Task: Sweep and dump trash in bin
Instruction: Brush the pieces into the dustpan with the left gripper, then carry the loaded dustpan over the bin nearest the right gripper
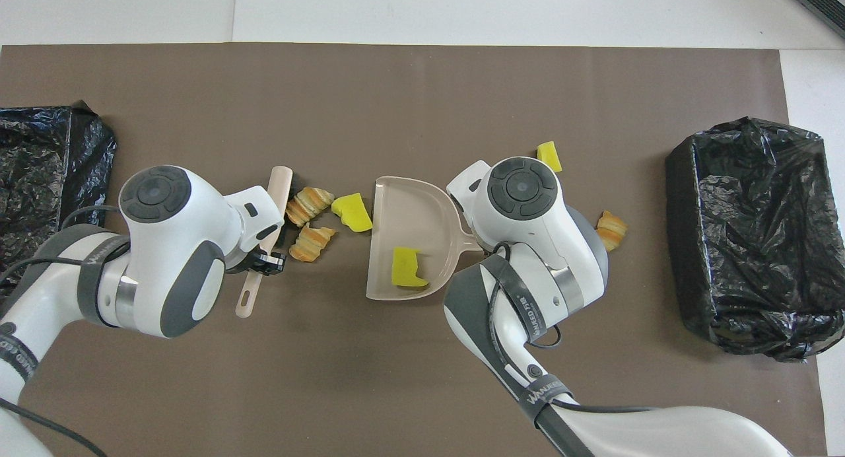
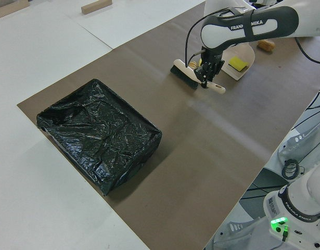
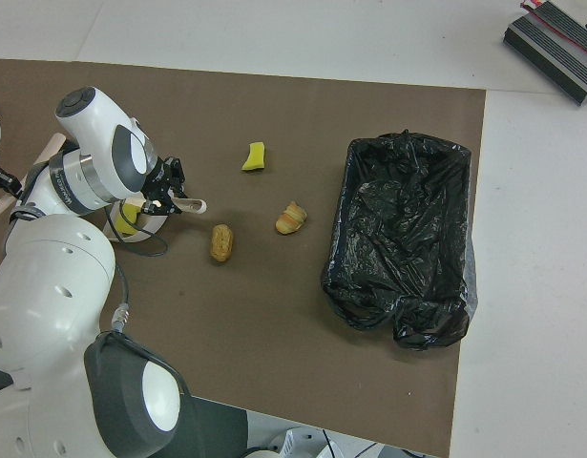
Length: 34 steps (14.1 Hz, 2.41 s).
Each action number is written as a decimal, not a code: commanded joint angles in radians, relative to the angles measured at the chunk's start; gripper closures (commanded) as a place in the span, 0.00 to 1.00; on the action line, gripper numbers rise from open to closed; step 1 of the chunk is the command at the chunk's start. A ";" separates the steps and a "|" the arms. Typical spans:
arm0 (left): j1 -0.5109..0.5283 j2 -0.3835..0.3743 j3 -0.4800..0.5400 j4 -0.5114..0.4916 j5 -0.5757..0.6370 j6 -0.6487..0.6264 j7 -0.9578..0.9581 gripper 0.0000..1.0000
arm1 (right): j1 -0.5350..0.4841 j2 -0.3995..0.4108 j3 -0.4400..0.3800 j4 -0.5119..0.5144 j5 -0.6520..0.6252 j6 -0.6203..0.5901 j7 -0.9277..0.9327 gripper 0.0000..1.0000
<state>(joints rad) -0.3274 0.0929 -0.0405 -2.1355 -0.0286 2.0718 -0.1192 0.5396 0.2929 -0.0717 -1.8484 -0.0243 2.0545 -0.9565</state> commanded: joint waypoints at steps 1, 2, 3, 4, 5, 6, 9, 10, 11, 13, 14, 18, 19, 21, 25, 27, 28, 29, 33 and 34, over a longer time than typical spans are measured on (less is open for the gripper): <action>-0.013 -0.036 -0.097 -0.038 -0.008 -0.004 -0.147 1.00 | -0.010 -0.011 0.009 -0.025 -0.009 0.035 0.022 1.00; -0.009 -0.039 -0.149 -0.038 -0.043 -0.004 -0.166 1.00 | -0.010 -0.011 0.010 -0.025 -0.009 0.035 0.022 1.00; -0.005 -0.044 -0.189 -0.038 -0.071 -0.006 -0.175 1.00 | -0.010 -0.011 0.010 -0.025 -0.009 0.035 0.022 1.00; -0.005 -0.045 -0.223 -0.035 -0.086 -0.007 -0.195 1.00 | -0.010 -0.012 0.010 -0.025 -0.009 0.035 0.024 1.00; -0.004 -0.044 -0.264 -0.029 -0.096 -0.007 -0.218 1.00 | -0.010 -0.011 0.009 -0.025 -0.009 0.035 0.024 1.00; -0.002 -0.045 -0.301 -0.026 -0.109 -0.007 -0.243 1.00 | -0.010 -0.011 0.010 -0.023 -0.009 0.035 0.024 1.00; -0.002 -0.055 -0.395 -0.009 -0.113 -0.012 -0.302 1.00 | -0.010 -0.011 0.010 -0.025 -0.009 0.035 0.024 1.00; -0.002 -0.056 -0.400 0.002 -0.117 -0.018 -0.316 1.00 | -0.010 -0.011 0.010 -0.025 -0.009 0.035 0.024 1.00; -0.001 -0.065 -0.400 0.020 -0.128 -0.053 -0.315 1.00 | -0.010 -0.011 0.010 -0.025 -0.009 0.035 0.024 1.00; 0.036 -0.084 -0.395 0.057 -0.151 -0.129 -0.315 1.00 | -0.010 -0.011 0.009 -0.025 -0.009 0.035 0.024 1.00; 0.045 -0.103 -0.392 0.063 -0.151 -0.163 -0.315 1.00 | -0.010 -0.011 0.010 -0.025 -0.009 0.035 0.024 1.00; 0.045 -0.234 -0.329 0.042 -0.151 -0.319 -0.338 1.00 | -0.026 -0.011 0.009 -0.011 0.001 0.032 0.025 1.00; 0.050 -0.270 -0.323 0.036 -0.151 -0.379 -0.338 1.00 | -0.042 -0.014 0.010 -0.003 0.003 0.030 0.022 1.00; 0.053 -0.381 -0.326 -0.039 -0.152 -0.417 -0.347 1.00 | -0.073 -0.030 0.010 0.009 0.003 0.013 0.012 1.00; 0.013 -0.560 -0.346 -0.233 -0.333 -0.392 -0.410 1.00 | -0.154 -0.080 0.010 0.041 0.066 -0.028 0.005 1.00; -0.030 -0.607 -0.404 -0.303 -0.367 -0.362 -0.492 1.00 | -0.222 -0.098 0.009 0.080 0.089 -0.086 -0.030 1.00; -0.032 -0.604 -0.462 -0.326 -0.384 -0.304 -0.581 1.00 | -0.262 -0.104 0.009 0.099 0.116 -0.115 -0.066 1.00; -0.022 -0.595 -0.543 -0.354 -0.405 -0.229 -0.656 1.00 | -0.312 -0.106 0.007 0.129 0.141 -0.155 -0.118 1.00; 0.028 -0.584 -0.757 -0.411 -0.514 -0.030 -0.695 1.00 | -0.515 -0.112 0.003 0.236 0.162 -0.334 -0.342 1.00; 0.033 -0.564 -0.791 -0.411 -0.516 0.015 -0.694 1.00 | -0.571 -0.110 0.001 0.248 0.162 -0.379 -0.396 1.00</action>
<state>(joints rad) -0.3286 -0.4720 -0.7872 -2.5355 -0.5230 2.0212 -0.8179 0.0620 0.1787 -0.0805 -1.6441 0.1090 1.7541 -1.2473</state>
